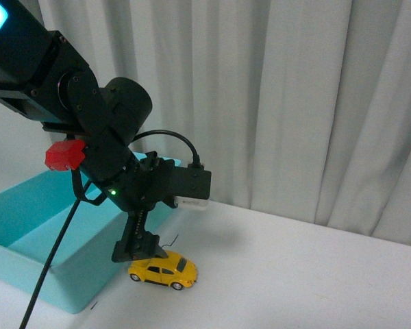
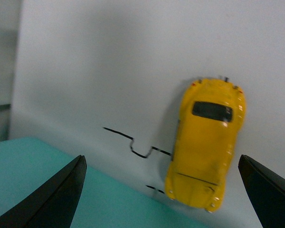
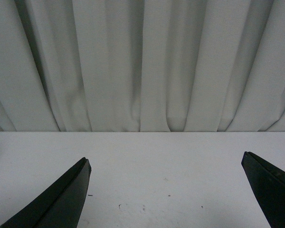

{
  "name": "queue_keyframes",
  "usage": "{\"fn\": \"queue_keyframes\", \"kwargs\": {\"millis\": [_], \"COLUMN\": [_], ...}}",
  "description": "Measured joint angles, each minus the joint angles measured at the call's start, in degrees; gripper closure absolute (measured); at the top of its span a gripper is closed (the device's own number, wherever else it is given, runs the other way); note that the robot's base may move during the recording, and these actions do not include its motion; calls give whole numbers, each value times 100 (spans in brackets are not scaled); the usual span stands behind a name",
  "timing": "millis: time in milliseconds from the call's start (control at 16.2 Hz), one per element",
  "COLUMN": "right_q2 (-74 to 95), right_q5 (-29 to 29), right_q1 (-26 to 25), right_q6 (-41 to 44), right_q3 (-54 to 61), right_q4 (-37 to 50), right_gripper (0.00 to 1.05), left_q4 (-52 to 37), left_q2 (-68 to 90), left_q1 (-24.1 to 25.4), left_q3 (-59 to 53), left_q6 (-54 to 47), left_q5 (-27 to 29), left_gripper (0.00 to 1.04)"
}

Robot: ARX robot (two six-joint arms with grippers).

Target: Wind up and store yellow beetle toy

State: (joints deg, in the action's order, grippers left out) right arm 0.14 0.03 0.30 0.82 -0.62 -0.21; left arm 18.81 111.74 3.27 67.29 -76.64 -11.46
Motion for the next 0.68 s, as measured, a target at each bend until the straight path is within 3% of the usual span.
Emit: {"fn": "queue_keyframes", "kwargs": {"millis": [185,679], "right_q2": [0,0], "right_q5": [0,0], "right_q1": [0,0], "right_q6": [0,0], "right_q3": [0,0], "right_q4": [0,0], "right_gripper": [7,7], "left_q4": [560,319], "left_q2": [160,737], "left_q1": [68,-177], "left_q3": [155,118], "left_q6": [-225,-138], "left_q5": [-22,101], "left_gripper": [7,8]}}
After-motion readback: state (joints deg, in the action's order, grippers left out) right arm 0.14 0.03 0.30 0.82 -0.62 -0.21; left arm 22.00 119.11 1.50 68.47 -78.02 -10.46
